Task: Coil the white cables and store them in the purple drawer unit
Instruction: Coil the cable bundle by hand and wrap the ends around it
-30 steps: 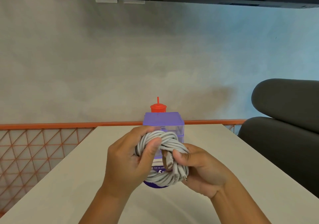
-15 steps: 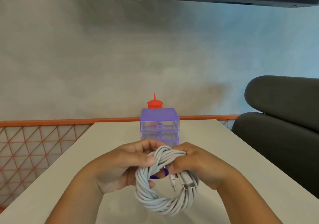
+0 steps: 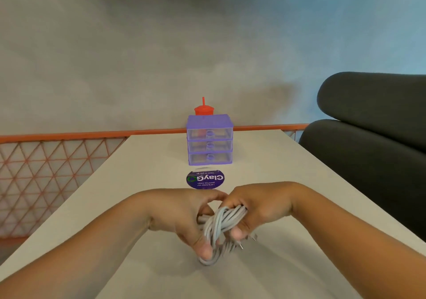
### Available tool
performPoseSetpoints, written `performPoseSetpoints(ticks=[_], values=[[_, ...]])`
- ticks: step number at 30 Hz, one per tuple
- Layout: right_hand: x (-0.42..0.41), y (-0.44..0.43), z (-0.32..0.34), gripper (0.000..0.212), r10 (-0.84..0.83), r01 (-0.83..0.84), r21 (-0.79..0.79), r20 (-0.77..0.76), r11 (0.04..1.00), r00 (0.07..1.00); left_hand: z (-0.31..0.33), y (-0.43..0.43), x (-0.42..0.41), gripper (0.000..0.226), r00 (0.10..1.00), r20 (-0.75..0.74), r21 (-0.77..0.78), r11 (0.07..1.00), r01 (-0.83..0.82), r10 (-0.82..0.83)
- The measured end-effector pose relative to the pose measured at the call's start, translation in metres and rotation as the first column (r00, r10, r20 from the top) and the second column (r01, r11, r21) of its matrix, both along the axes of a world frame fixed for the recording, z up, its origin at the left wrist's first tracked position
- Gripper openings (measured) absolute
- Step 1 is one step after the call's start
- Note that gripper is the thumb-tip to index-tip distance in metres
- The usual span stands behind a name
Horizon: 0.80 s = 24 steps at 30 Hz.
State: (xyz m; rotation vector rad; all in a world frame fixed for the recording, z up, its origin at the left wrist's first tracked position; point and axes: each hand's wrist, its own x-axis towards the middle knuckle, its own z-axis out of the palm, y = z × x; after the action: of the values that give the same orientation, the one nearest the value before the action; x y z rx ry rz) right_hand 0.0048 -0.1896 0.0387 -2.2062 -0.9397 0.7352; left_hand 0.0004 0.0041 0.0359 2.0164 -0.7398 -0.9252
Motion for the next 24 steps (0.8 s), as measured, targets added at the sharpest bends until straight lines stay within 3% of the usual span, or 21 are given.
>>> performPoseSetpoints(ticks=[3, 6, 12, 13, 16, 18, 21, 24], values=[[-0.017, 0.001, 0.003, 0.038, -0.004, 0.004, -0.031, -0.001, 1.0, 1.0, 0.011, -0.009, -0.018, 0.066, 0.967, 0.255, 0.198, 0.98, -0.035, -0.017], [-0.032, 0.003, 0.002, 0.033, -0.054, 0.055, -0.03, 0.046, 0.998, 0.997, 0.012, -0.021, -0.036, 0.041, 0.893, 0.447, 0.402, 0.903, -0.153, -0.048], [-0.057, 0.008, 0.005, 0.006, -0.145, 0.156, -0.054, 0.17, 0.986, 0.975, 0.009, -0.027, -0.062, 0.021, 0.704, 0.703, 0.411, 0.867, -0.281, -0.105], [-0.063, 0.009, 0.006, 0.016, -0.157, 0.171, -0.05, 0.21, 0.984, 0.965, 0.009, -0.026, -0.064, 0.019, 0.671, 0.728, 0.419, 0.866, -0.272, -0.142], [-0.076, 0.014, 0.013, 0.023, -0.178, 0.199, -0.026, 0.344, 0.98, 0.922, 0.017, -0.024, -0.068, 0.02, 0.664, 0.731, 0.432, 0.859, -0.274, -0.156], [-0.076, 0.016, 0.018, 0.02, -0.177, 0.215, -0.039, 0.434, 0.976, 0.883, 0.028, -0.024, -0.066, 0.024, 0.753, 0.649, 0.438, 0.863, -0.253, -0.109], [-0.071, 0.02, 0.018, 0.012, -0.132, 0.21, -0.044, 0.648, 0.977, 0.75, 0.043, -0.019, -0.059, 0.032, 0.888, 0.454, 0.427, 0.893, -0.141, -0.077], [-0.072, 0.023, 0.015, 0.017, -0.12, 0.169, 0.021, 0.791, 0.985, 0.6, 0.056, -0.011, -0.054, 0.043, 0.928, 0.366, 0.395, 0.914, -0.091, -0.066]])
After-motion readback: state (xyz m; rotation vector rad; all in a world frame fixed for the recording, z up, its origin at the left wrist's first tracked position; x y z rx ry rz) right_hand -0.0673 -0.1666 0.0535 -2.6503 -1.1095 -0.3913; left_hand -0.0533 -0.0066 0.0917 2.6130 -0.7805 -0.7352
